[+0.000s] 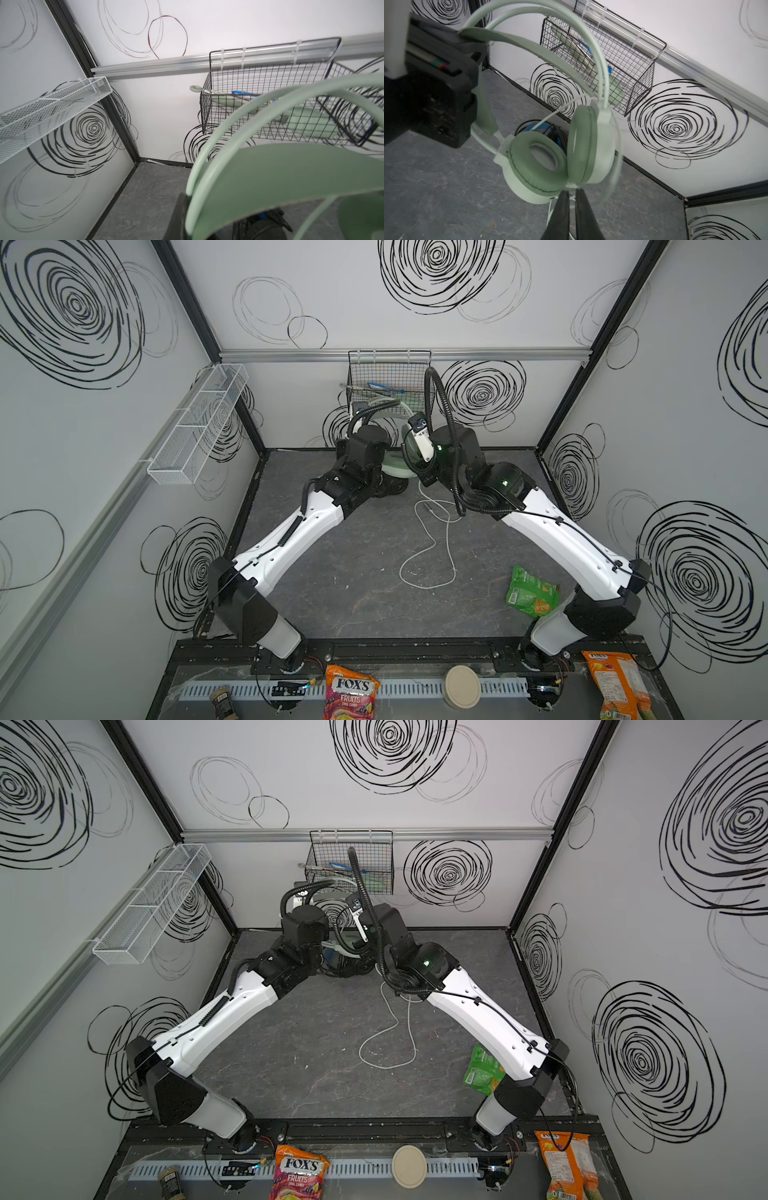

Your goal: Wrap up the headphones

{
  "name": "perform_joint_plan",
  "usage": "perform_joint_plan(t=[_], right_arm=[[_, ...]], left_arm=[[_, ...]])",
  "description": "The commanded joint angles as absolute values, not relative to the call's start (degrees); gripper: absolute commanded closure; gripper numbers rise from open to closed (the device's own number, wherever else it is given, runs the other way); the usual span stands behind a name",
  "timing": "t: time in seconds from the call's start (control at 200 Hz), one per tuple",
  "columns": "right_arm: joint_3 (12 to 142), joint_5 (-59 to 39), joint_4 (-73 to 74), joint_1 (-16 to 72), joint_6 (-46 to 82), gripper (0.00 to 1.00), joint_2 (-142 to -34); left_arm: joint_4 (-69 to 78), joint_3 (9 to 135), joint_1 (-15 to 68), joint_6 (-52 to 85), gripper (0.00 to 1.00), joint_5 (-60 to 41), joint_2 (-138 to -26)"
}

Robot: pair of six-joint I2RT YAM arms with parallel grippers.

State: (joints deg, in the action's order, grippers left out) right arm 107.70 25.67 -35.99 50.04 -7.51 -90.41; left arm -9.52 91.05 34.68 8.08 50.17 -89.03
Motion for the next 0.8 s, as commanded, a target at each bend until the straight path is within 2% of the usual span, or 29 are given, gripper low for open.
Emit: perform_joint_plan(t=[0.0,0.115,0.23,0.47,0.685,0.795], right_arm=[[104.20,19.78,-28.92,48.43,-4.19,0.86,-85.09],[93.77,13.59,-18.52,47.40,-2.90,0.83,-78.84],[83.99,7.12,-7.08,45.99,-2.01,0.78,-72.48],[74.05,0.26,-0.30,41.43,1.03,0.56,-64.20],[64.08,-4.04,-0.28,34.09,8.62,0.25,-56.39],[60.93,-8.92,0.65,29.39,11.65,0.19,-53.62]], left_arm=[[-9.47,93.40,33.36,24.09,1.00,42.72,-87.35],[-9.84,91.85,28.80,37.87,1.00,30.32,-86.04],[-7.82,90.44,26.57,43.83,1.00,22.06,-84.48],[-4.25,88.88,26.61,40.01,1.00,23.70,-81.97],[-4.72,89.78,26.03,39.81,1.00,22.42,-80.73],[-5.66,90.50,25.87,40.15,1.00,21.43,-80.68]])
